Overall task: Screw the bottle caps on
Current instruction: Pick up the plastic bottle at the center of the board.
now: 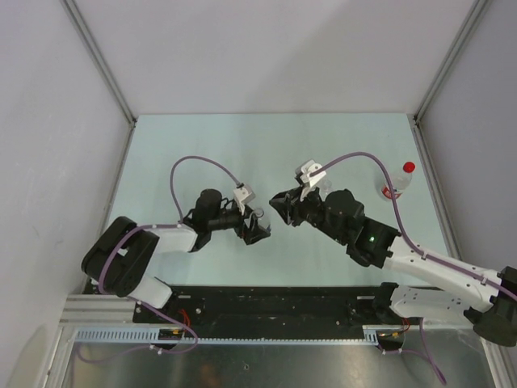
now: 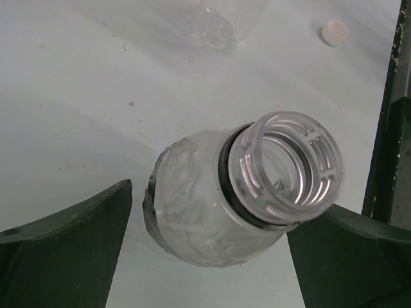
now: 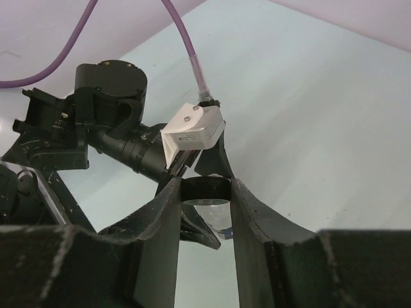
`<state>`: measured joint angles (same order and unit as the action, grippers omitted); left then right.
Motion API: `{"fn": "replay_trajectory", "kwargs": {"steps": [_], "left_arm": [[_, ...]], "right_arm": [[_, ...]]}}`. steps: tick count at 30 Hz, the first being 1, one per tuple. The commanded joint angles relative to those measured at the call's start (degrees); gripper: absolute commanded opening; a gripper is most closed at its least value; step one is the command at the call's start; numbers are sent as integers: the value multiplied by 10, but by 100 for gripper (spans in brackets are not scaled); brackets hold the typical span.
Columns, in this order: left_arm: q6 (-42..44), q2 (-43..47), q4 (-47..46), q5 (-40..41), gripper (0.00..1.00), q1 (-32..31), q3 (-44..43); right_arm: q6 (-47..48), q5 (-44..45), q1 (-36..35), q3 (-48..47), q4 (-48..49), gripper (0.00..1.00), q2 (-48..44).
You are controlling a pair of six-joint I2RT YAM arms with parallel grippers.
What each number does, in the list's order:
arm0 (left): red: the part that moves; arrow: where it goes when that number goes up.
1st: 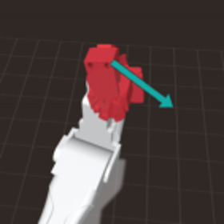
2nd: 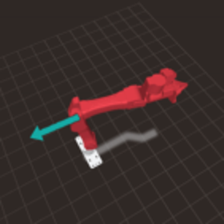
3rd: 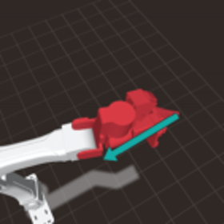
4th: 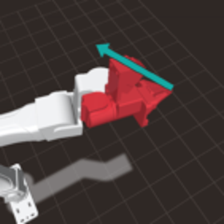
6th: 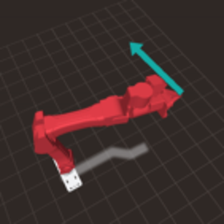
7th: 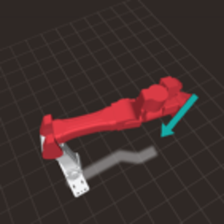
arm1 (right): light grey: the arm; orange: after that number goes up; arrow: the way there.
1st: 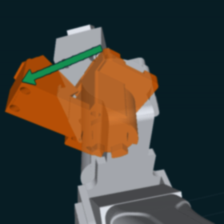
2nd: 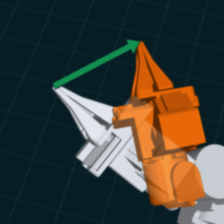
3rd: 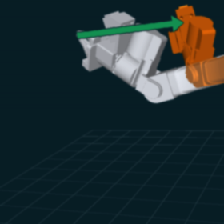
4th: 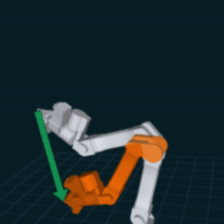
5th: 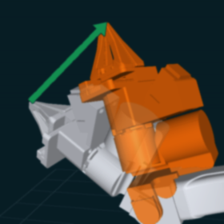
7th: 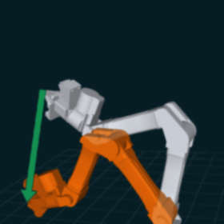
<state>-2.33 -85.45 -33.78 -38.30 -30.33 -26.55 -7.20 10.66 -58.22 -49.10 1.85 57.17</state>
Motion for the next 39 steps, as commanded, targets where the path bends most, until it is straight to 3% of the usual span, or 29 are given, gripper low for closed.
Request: {"fn": "replay_trajectory", "kwargs": {"steps": [1, 9, 12, 16, 21, 24, 29, 32, 35, 39], "left_arm": [[-37, -12, -39, 53, 98, -23, 3], [-50, -40, -41, 117, 97, -54, -3], [-50, -50, -41, 115, 87, -55, -8], [-37, -47, -35, 147, 63, -55, -17], [31, 2, -1, 155, 54, -54, -28], [115, 53, 42, 115, 48, -52, -40], [283, 166, 145, -20, 48, -43, -50], [350, 207, 255, -108, 50, -41, -72], [377, 216, 311, -170, 50, -41, -85], [372, 208, 321, -186, 51, -43, -90]], "right_arm": [[9, -34, 13, -25, 23, 7, 16], [6, -55, 31, -25, 14, 7, 15], [4, -57, 37, -23, 11, 7, 14], [-4, -63, 45, -19, 6, 7, 11], [-13, -66, 48, -13, -4, 7, -11], [-19, -71, 53, -11, -22, 7, -26], [-54, -90, 66, -11, -68, 7, -61], [-84, -128, 79, -11, -87, 7, -85], [-100, -182, 82, -11, -87, 7, -97], [-118, -228, 83, -19, -93, 6, -87]]}}
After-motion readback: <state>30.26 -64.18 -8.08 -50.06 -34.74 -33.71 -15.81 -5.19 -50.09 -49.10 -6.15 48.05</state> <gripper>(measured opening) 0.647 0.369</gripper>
